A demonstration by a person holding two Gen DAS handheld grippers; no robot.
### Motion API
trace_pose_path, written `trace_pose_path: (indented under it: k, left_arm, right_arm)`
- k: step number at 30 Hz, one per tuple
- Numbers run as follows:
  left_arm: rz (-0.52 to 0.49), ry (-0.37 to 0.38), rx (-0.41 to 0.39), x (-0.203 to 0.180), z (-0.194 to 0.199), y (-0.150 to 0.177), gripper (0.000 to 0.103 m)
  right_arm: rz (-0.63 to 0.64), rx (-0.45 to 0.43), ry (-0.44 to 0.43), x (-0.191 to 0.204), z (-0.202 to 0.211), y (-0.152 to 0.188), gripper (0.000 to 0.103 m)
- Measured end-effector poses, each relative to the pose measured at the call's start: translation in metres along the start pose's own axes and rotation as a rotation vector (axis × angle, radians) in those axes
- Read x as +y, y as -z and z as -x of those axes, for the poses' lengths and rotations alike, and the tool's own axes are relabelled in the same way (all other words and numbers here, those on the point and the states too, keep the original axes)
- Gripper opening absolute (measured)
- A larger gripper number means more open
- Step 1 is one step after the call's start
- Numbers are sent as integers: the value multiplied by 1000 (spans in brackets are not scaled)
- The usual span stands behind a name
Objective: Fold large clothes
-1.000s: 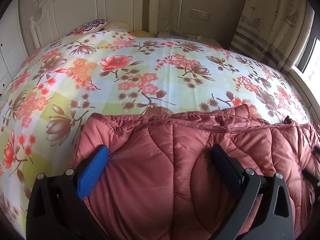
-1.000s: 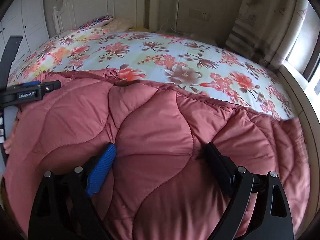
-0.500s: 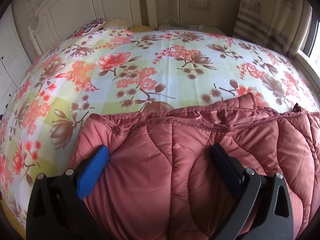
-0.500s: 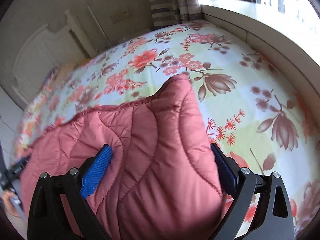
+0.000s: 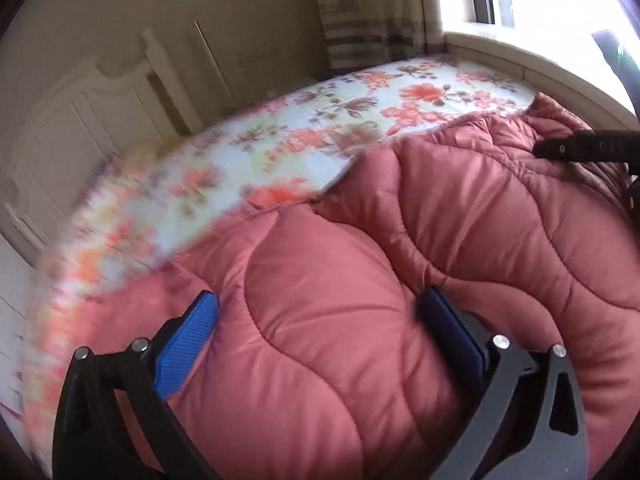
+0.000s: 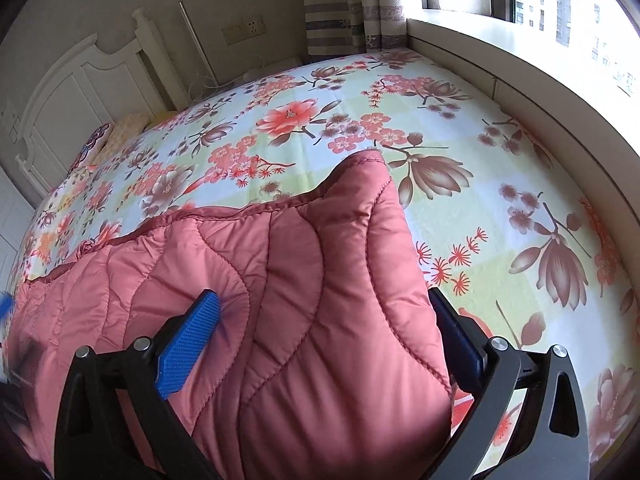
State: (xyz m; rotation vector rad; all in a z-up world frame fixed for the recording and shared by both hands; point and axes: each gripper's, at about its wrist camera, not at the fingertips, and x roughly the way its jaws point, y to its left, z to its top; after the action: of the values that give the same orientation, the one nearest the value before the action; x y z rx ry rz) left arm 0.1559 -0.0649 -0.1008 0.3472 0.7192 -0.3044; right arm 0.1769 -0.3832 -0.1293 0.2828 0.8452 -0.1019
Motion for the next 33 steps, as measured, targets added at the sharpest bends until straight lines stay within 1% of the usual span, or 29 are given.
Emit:
trace_pose_path:
  k: [1,2,3,4,5,6,7,9,10,11,13,14,15,17,20,22,24,25,26,27,28,30,31,32,33]
  left_arm:
    - [62,54,15,13,-3,1,101]
    - [96,87,26,21,-4,1,101]
    - [124,116,33,28,-6,2,101]
    - [140,137,36,32,-8,3,101]
    - [157,152,36,36,-9,5,101]
    - [165,158,35,37,-9,6,101]
    - [163,155,33,36,-8,6,101]
    - [161,151,28,35,-7,8,101]
    - [164,153,26,35,-7,8,101]
    - [166,155,24,35,-7,8,101]
    - [171,154,20,35,-7,7,101]
    - [173,144,20,36,-7,7,101]
    - [174,145,20,36,-7,8,101]
    - [173,142,20,35,-7,7,101]
    - [177,135,14,36,-4,7,101]
    - [190,116,-16,44,8,9,101]
    - [238,30,-70,68,29,15,101]
    - [280,-20,-91,87,39,21,101]
    - [311,-46,-98,101,44,25,101]
    - [357,-80,-96,119,48,33,101]
    - [419,-124,-73,141,47,45,101]
    - [486,-156,-18,167,35,63,101]
    - [525,-123,14,178,24,77,101]
    - [570,-56,26,185,18,83,101]
    - [620,-19,23,193,18,87,101]
  right_arm:
    - [-2,1,1,0,2,-1,97]
    - [-5,-2,11,0,5,-1,97]
    - [2,-20,51,4,13,-1,97]
    - [26,-68,94,14,27,0,97]
    - [53,-109,91,23,40,3,98]
    - [103,-156,51,41,56,6,98]
    - [156,-183,12,58,69,11,98]
    - [275,-205,-13,90,84,24,98]
    - [346,-195,-8,106,84,32,98]
    - [432,-158,8,124,76,44,98]
    - [540,-56,64,143,44,63,98]
    - [546,-70,61,143,30,71,98]
    - [517,-102,34,138,28,71,98]
    - [493,-74,11,132,27,67,98]
    - [490,-61,2,130,28,64,98]
    - [490,-55,11,129,33,60,98]
    - [486,-79,34,124,46,54,98]
    - [466,-109,59,114,56,49,98]
    - [445,-124,70,106,64,49,98]
    - [403,-136,78,91,70,45,98]
    - [355,-132,86,76,71,42,98]
    - [284,-91,111,52,58,41,98]
    - [259,-65,97,42,47,43,99]
    - [240,-67,61,36,42,45,99]
    - [230,-74,46,35,40,46,99]
